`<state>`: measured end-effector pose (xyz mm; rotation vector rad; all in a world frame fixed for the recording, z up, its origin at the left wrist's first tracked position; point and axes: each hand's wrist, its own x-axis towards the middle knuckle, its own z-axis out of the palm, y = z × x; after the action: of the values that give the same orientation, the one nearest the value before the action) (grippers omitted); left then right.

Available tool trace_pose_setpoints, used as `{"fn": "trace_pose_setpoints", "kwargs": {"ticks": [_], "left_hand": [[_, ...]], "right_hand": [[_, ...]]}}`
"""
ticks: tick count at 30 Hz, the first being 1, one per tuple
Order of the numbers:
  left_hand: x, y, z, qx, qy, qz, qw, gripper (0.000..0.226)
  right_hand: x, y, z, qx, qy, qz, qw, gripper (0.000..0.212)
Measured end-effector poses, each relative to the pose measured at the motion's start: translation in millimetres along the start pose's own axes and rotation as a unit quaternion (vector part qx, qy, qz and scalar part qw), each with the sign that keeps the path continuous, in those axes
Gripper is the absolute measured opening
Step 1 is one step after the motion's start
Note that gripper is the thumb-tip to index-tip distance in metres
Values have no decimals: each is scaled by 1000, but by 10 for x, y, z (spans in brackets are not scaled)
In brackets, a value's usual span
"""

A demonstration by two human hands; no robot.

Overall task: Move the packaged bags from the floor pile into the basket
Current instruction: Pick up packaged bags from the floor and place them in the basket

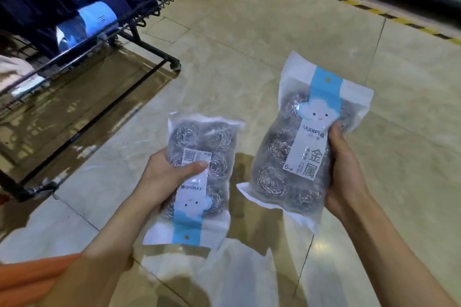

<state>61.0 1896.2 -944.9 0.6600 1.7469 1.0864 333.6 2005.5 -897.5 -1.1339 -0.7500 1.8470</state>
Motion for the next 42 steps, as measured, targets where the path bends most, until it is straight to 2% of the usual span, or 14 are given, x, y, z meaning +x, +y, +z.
{"fn": "trace_pose_setpoints", "kwargs": {"ticks": [2,5,6,7,9,12,19,23,25,29,33,37,40,42], "left_hand": [[-288,456,-108,-71,51,31,996,26],[-838,1236,-342,-115,88,59,988,30],[-1045,1517,-407,-123,86,71,986,28],[-1254,1814,-470,-128,81,82,985,25],[-1687,2463,-567,-130,72,93,985,22],[-2355,3514,-701,-125,75,86,986,28],[-3750,6084,-990,-81,35,124,988,42],[-4331,7093,-1029,-71,44,164,983,26],[-4542,7430,-1036,-54,42,187,980,24],[-4875,7864,-1012,-64,20,220,973,28],[-5107,8073,-907,-88,-12,237,967,19],[-5235,8126,-796,-103,-59,212,970,10],[-5278,8215,-735,-99,-106,222,964,14],[-5272,8260,-693,-102,-141,225,959,21]], "right_hand": [[-169,-172,74,-44,2,-14,999,64],[-570,-631,270,-95,5,-22,995,102],[-732,-834,351,-106,9,-29,994,107],[-909,-1070,447,-113,14,-35,993,104],[-1300,-1627,686,-112,22,-42,993,79],[-1986,-2646,1131,-124,16,-41,991,55],[-3471,-5032,2274,-177,18,-109,978,31],[-4050,-5963,2691,-182,13,-136,974,33],[-4260,-6274,2808,-185,16,-152,971,23],[-4581,-6672,2920,-166,11,-174,971,27],[-4838,-6925,2948,-152,12,-188,970,18],[-5082,-6972,2833,-126,35,-206,970,28],[-5281,-7010,2801,-101,51,-221,969,34],[-5438,-6991,2772,-94,74,-238,964,30]]}}
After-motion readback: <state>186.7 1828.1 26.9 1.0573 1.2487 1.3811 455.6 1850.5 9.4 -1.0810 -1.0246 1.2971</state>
